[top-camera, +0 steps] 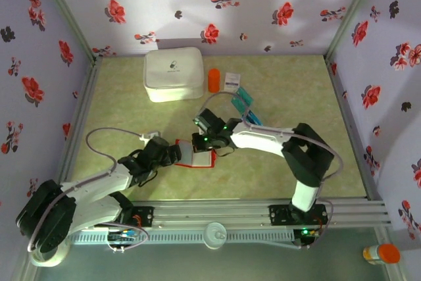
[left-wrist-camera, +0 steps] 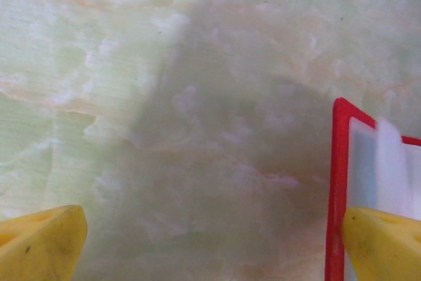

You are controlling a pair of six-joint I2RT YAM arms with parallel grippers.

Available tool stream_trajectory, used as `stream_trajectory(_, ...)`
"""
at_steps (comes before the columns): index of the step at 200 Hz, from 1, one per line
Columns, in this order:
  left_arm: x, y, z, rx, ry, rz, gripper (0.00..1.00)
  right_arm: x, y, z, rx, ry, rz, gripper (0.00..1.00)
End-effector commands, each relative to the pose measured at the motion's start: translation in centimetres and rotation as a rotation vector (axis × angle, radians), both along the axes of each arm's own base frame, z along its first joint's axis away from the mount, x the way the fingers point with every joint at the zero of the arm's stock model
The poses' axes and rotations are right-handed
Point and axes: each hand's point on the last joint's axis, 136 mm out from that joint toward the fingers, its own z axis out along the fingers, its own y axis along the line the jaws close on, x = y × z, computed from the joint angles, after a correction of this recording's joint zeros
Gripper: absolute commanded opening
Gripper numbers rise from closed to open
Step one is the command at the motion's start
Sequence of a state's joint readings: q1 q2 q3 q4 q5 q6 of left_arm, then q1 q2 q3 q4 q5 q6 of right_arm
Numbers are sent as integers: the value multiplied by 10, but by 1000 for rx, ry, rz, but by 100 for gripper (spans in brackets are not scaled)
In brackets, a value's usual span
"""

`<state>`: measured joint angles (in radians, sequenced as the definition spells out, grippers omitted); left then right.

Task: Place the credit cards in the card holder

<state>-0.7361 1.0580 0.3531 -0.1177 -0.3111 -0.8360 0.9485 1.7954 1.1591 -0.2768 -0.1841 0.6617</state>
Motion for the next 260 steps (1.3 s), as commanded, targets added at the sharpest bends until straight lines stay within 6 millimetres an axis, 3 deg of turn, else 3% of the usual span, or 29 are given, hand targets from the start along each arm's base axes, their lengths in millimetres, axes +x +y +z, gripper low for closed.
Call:
stream_trajectory(1, 1, 1, 12, 6, -23, -3, 100, 1, 24, -1, 59, 26, 11, 4)
stream_trajectory(35, 1, 2, 16, -2, -34, -1, 100, 3, 35, -14, 68, 57, 13, 4)
stream_trajectory(88, 2, -4, 15, -6, -27, -24, 100, -1, 33, -37, 41, 100, 3, 4)
stream_trajectory(205, -2, -11, 0, -30, 0, -53, 100, -6, 27, -62, 13, 152, -20, 4)
stream_trajectory(260, -6, -7, -11, -20, 21, -45, 100, -7, 26, -61, 24, 154, -29, 4)
